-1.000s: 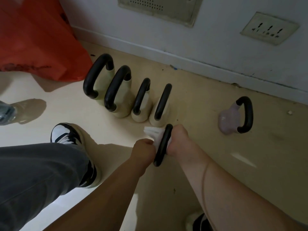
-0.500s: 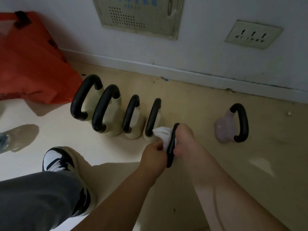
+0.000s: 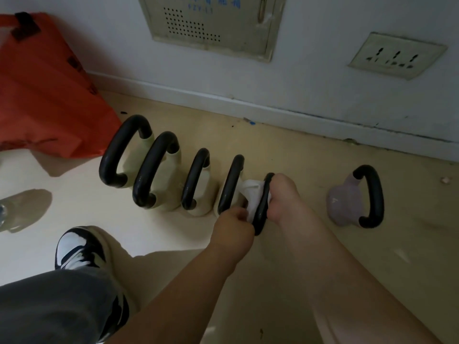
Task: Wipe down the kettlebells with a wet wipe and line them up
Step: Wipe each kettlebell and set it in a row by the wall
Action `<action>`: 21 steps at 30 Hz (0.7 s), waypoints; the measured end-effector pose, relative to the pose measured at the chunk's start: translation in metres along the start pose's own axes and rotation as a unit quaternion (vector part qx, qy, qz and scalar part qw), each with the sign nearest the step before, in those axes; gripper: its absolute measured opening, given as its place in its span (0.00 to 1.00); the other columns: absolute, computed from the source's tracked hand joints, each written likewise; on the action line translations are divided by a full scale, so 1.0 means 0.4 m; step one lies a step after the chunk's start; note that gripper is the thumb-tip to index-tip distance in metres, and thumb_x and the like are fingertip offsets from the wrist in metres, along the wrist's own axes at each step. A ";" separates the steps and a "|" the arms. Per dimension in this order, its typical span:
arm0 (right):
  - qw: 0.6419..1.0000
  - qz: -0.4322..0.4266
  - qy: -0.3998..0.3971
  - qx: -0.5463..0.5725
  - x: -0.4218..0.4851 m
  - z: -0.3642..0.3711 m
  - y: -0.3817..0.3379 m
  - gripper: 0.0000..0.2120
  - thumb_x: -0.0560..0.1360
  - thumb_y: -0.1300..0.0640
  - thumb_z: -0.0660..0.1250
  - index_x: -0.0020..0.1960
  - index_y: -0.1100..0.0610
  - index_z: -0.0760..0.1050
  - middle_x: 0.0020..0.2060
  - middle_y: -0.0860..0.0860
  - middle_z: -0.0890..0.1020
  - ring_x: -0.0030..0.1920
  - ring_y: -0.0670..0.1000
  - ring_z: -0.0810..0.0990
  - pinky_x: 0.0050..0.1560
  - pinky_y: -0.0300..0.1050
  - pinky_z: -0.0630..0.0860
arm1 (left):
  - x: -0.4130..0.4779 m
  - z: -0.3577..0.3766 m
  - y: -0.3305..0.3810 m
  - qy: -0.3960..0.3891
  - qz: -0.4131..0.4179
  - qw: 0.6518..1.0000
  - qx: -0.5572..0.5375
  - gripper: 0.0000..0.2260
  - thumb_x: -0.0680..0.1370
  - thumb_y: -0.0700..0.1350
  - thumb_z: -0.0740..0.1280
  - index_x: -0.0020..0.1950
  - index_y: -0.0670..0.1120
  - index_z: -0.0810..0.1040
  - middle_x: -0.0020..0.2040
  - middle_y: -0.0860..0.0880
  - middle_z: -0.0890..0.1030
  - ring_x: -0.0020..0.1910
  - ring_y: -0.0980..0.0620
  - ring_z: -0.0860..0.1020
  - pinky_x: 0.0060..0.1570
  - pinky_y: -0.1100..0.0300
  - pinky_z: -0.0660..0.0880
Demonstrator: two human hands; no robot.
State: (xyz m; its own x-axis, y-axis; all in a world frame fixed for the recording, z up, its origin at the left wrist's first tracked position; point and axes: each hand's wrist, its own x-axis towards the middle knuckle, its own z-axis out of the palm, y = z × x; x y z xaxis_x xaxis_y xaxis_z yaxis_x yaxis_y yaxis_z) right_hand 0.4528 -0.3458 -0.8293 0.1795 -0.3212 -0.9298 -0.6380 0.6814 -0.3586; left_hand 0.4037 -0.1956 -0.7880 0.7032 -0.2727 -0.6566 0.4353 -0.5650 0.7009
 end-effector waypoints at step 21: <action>0.951 -0.303 0.061 -0.024 -0.089 0.024 0.199 0.22 0.86 0.47 0.48 0.74 0.55 0.68 0.64 0.53 0.79 0.59 0.50 0.80 0.65 0.50 0.76 | -0.039 0.001 -0.043 0.007 -0.008 1.000 -0.026 0.15 0.78 0.36 0.60 0.55 0.51 0.81 0.48 0.53 0.83 0.45 0.58 0.80 0.45 0.63 0.78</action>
State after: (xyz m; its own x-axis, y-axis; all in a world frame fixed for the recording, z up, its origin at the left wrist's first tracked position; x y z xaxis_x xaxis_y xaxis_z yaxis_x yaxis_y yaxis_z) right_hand 0.4027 -0.2736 -0.8255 0.4377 -0.7213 -0.5368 -0.4797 0.3176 -0.8179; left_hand 0.3849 -0.1821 -0.7897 0.7042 -0.2523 -0.6637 0.4751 -0.5272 0.7045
